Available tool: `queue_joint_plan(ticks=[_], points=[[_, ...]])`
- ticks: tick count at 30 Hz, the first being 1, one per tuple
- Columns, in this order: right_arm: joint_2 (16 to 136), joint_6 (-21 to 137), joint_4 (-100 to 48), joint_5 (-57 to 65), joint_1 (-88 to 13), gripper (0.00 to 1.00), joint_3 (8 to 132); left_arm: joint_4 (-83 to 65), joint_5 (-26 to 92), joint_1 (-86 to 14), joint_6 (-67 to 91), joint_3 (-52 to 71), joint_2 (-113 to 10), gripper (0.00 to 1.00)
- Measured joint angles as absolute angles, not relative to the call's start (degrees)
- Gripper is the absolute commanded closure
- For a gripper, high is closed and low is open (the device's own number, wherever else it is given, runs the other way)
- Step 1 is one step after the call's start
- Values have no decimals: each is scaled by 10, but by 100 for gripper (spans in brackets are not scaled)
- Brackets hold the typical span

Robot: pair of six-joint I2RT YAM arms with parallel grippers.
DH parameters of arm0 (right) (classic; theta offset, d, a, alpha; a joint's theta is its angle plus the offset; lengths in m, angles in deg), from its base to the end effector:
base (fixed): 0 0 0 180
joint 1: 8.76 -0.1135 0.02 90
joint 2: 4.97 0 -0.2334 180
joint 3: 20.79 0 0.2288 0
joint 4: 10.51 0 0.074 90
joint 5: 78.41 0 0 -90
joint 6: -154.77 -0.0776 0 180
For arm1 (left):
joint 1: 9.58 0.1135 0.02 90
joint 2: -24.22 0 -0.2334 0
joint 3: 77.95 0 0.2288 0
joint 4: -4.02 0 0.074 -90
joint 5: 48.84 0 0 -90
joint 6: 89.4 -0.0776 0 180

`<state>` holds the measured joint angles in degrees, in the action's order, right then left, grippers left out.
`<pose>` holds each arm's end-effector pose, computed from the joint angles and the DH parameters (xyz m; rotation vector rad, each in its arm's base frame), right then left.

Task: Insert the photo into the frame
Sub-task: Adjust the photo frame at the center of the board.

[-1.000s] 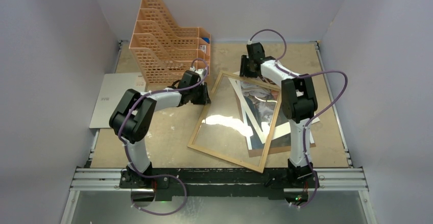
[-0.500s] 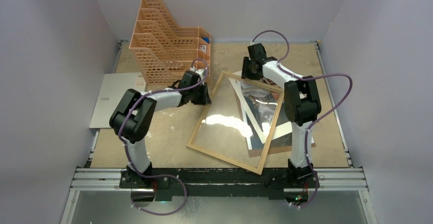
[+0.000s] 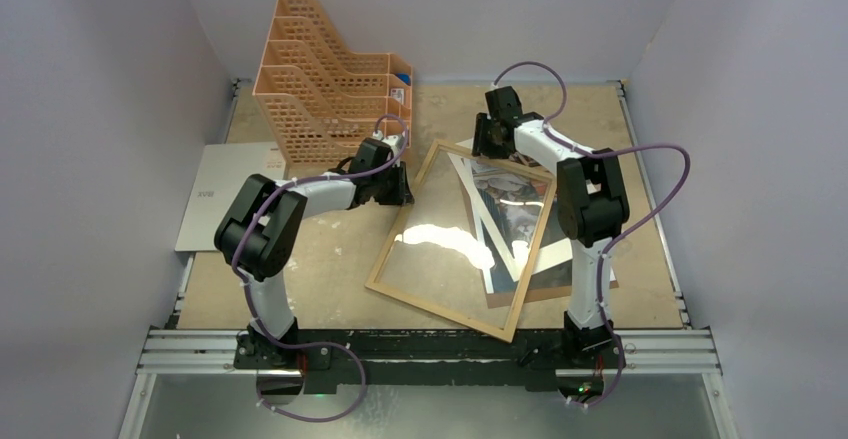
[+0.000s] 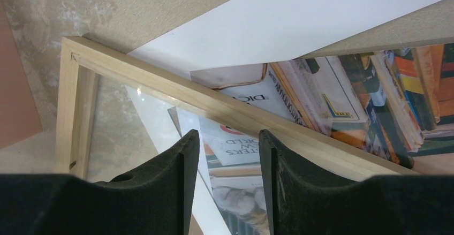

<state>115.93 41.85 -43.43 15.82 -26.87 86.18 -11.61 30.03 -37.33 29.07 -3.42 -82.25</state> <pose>0.4442 0.1392 0.1482 0.1357 2.3964 0.2496 0.3308 -0.1909 0.1055 0.0787 2.4945 -0.6705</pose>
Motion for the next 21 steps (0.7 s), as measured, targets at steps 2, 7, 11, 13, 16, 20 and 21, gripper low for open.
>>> queue_joint_plan(ticks=[2, 7, 11, 13, 16, 20, 21], points=[[1159, 418, -434, 153, -269, 52, 862, -116, 300, -373, 291, -34, -823, 100], [1160, 418, -435, 151, -269, 52, 864, -116, 300, -373, 291, -34, -823, 100], [1165, 419, -434, 151, -269, 52, 871, -116, 300, -373, 291, -34, -823, 100], [1166, 419, -433, 152, -269, 52, 871, -116, 300, -373, 291, -34, -823, 100], [1166, 418, -432, 158, -269, 52, 871, -116, 300, -373, 291, -34, -823, 100], [1166, 418, -433, 176, -267, 52, 872, -117, 300, -373, 291, -33, -823, 94], [1166, 418, -432, 180, -265, 52, 872, -118, 300, -373, 290, -32, -823, 90]])
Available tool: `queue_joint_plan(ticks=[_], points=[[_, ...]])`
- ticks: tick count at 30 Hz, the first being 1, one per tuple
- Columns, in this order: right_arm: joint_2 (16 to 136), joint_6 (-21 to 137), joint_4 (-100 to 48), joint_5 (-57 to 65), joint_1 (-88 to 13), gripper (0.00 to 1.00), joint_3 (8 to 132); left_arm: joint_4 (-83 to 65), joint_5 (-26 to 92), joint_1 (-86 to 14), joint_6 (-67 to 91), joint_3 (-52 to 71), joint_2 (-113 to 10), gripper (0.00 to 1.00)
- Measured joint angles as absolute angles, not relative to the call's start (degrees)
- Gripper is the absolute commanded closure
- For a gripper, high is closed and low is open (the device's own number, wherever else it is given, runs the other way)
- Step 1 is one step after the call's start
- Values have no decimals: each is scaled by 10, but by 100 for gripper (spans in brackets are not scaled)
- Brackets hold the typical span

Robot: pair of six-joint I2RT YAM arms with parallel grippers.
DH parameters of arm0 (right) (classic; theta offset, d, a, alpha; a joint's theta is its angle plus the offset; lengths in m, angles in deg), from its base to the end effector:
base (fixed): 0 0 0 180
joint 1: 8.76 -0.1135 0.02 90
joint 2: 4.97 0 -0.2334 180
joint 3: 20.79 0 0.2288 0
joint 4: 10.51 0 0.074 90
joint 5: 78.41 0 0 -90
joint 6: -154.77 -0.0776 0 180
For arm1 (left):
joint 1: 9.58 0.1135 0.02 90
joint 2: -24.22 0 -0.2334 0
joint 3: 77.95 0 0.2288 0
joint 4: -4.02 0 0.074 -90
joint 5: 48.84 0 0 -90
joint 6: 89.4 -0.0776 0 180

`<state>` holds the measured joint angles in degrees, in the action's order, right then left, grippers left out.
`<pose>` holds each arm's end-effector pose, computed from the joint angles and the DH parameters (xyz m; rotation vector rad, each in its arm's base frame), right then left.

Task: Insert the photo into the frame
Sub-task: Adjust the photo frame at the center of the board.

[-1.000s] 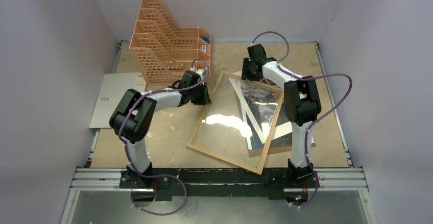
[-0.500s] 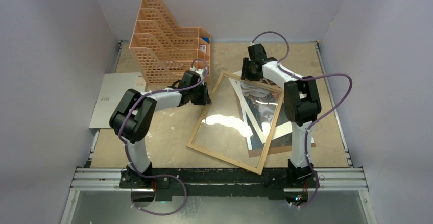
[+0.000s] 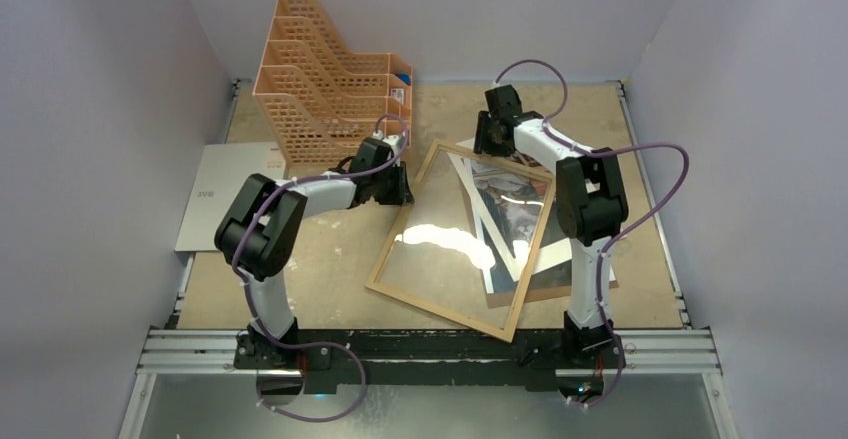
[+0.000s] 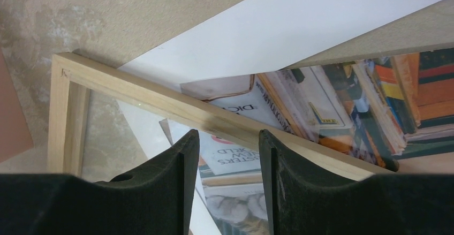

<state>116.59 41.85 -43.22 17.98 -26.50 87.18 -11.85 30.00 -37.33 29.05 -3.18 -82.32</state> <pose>0.4493 0.1347 0.1494 0.1609 2.3768 0.2071 0.3312 -0.1912 0.1058 0.0792 2.4958 -0.6704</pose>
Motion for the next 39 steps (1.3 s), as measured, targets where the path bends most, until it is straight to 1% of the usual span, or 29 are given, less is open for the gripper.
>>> queue_joint_plan(ticks=[3, 4, 5, 8, 10, 12, 16, 17, 18, 21, 25, 30, 36, 39], points=[[1166, 419, -430, 185, -255, 51, 872, -127, 300, -374, 291, -27, -823, 75], [1166, 420, -429, 186, -251, 50, 872, -131, 301, -374, 291, -24, -823, 68], [1165, 421, -428, 186, -244, 50, 872, -136, 303, -374, 291, -22, -823, 64], [1161, 424, -422, 188, -222, 49, 869, -155, 313, -374, 296, -18, -818, 47], [1159, 427, -421, 192, -205, 48, 867, -181, 326, -374, 300, -17, -804, 39], [1157, 428, -418, 196, -192, 46, 862, -224, 347, -374, 302, -18, -784, 34], [1157, 428, -419, 195, -174, 45, 859, -311, 379, -374, 316, -33, -710, 30], [1157, 427, -418, 193, -173, 45, 859, -328, 384, -374, 319, -40, -690, 26], [1157, 427, -418, 191, -173, 45, 859, -345, 387, -374, 325, -51, -663, 26], [1158, 426, -421, 176, -173, 44, 860, -403, 386, -374, 341, -90, -586, 25], [1158, 424, -421, 161, -174, 43, 863, -458, 352, -374, 370, -141, -524, 25], [1162, 422, -420, 146, -173, 41, 863, -469, 276, -389, 405, -225, -496, 24], [1182, 423, -418, 131, -171, 40, 863, -464, 217, -401, 423, -266, -500, 24], [1183, 423, -413, 121, -168, 40, 863, -438, 187, -401, 440, -287, -501, 24]])
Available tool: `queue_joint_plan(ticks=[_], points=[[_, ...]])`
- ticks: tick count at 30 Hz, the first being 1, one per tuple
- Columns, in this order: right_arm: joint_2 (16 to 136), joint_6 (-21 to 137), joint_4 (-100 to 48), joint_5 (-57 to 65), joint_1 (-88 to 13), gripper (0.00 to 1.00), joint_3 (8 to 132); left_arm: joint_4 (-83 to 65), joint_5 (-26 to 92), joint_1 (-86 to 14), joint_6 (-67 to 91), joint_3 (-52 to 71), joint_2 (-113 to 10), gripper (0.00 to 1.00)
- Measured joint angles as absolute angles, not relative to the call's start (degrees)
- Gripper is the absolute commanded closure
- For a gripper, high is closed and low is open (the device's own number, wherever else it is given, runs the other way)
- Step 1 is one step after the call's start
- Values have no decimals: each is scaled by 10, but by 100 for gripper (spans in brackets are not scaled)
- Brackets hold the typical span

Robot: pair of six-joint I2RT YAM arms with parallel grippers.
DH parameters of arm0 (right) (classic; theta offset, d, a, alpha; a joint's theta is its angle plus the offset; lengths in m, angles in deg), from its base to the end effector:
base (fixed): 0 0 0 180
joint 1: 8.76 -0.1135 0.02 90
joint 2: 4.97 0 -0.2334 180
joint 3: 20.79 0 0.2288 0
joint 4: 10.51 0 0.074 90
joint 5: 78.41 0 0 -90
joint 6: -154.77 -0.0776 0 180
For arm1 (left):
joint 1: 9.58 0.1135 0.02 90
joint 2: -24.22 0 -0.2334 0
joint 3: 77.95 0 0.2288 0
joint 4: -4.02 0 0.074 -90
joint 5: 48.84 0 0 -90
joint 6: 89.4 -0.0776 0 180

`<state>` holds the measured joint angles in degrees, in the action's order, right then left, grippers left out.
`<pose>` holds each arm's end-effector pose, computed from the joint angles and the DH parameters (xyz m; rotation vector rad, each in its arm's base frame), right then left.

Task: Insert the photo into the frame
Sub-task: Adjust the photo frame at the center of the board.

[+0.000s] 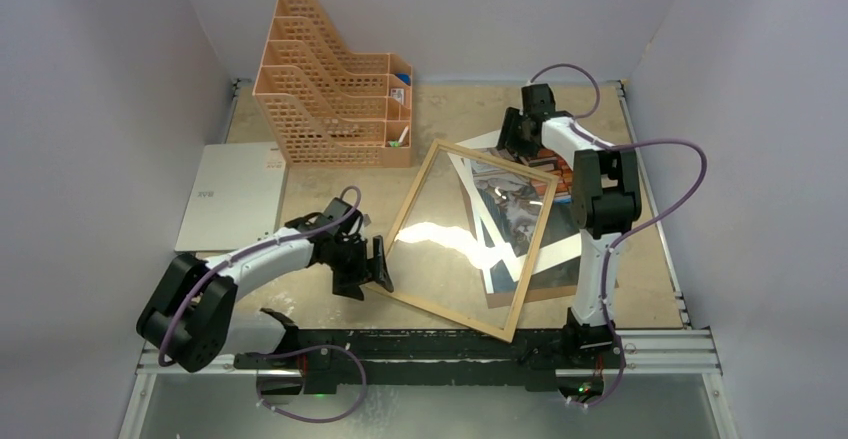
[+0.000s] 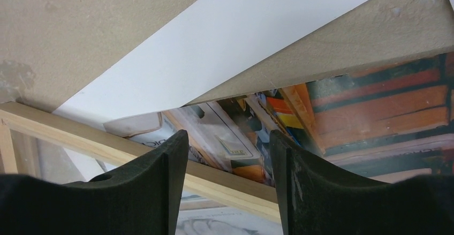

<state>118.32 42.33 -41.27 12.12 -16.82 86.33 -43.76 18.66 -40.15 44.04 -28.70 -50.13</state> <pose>0.4668 0.0654 0.1341 0.3052 2.3839 0.2387 0.1632 -0.1309 0.1020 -0.2508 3.0370 -0.7598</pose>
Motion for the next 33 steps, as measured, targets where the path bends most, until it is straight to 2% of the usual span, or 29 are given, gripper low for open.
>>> queue_joint_plan(ticks=[6, 10, 19, 33], points=[[1183, 423, -408, 105, -163, 41, 861, -369, 126, -404, 486, -305, -525, 25], [1181, 423, -398, 88, -161, 42, 854, -367, 145, -399, 495, -289, -535, 26], [1135, 421, -378, 58, -157, 44, 781, -348, 211, -261, 492, -242, -550, 26], [1011, 431, -356, 53, -175, 44, 611, -396, 229, -170, 433, -133, -672, 27]])
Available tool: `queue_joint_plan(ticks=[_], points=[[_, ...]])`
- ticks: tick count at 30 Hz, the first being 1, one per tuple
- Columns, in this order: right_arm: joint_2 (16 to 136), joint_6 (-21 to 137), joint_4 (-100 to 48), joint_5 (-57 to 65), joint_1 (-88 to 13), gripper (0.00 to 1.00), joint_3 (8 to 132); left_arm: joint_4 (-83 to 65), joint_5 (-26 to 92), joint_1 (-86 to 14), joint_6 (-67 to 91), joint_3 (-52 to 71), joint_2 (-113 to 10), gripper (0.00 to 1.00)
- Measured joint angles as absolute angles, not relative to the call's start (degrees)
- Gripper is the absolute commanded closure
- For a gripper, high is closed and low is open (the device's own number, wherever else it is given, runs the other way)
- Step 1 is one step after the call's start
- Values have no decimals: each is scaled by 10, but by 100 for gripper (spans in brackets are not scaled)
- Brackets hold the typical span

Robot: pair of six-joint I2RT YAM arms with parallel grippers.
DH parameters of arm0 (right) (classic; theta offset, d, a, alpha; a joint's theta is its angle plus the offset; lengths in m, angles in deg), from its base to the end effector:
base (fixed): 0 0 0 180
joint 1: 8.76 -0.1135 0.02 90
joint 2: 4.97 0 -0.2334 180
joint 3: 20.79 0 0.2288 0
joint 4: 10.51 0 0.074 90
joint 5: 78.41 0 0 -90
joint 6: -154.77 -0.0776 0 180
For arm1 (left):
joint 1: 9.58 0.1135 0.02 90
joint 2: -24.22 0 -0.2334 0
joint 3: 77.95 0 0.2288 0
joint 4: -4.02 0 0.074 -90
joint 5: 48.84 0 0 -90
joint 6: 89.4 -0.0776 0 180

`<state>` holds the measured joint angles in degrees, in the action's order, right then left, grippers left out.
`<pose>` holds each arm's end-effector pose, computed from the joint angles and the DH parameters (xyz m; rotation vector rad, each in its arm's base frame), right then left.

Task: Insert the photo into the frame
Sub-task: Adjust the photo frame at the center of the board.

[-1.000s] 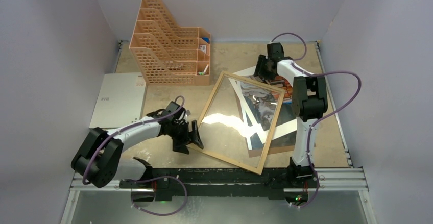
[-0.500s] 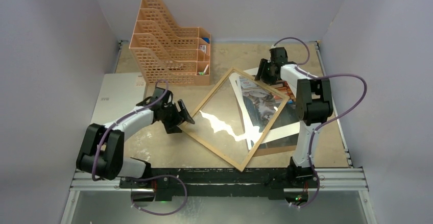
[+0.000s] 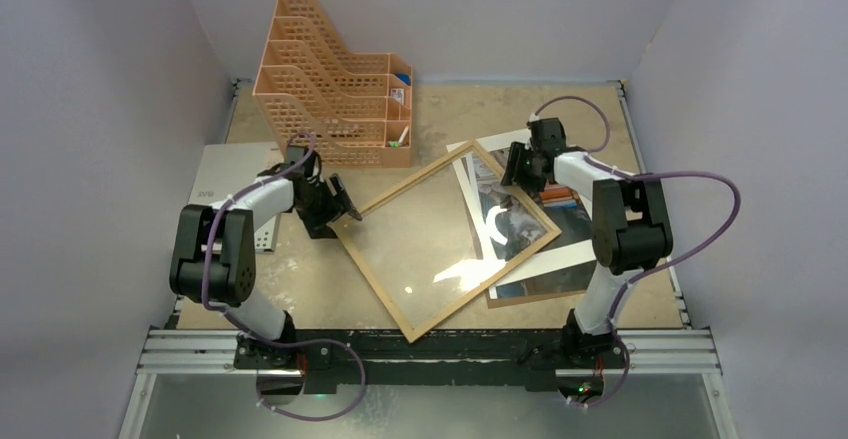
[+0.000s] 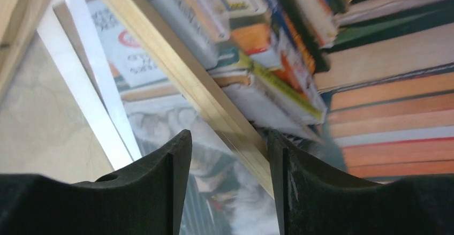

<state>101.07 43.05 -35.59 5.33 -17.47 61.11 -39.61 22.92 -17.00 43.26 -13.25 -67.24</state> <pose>0.3862 0.0677 0.1298 0.2288 2.4471 0.3694 0.2743 -0.0602 0.1047 -0.8010 2.7877 -0.6338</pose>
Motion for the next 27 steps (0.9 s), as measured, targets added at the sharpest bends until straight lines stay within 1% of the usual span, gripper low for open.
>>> queue_joint_plan(ticks=[5, 13, 17, 20, 27], points=[[972, 447, -356, 28, -183, 44, 559, -384, 256, -147, 412, -91, -704, 27], [951, 483, -345, -45, -201, 43, 527, -383, 302, -120, 367, 10, -782, 27], [943, 486, -342, -58, -208, 43, 514, -409, 321, -120, 348, 24, -790, 26], [940, 482, -346, -50, -213, 42, 513, -416, 331, -120, 344, 25, -789, 24], [907, 433, -403, 28, -247, 42, 513, -416, 339, -123, 349, -2, -764, 21]])
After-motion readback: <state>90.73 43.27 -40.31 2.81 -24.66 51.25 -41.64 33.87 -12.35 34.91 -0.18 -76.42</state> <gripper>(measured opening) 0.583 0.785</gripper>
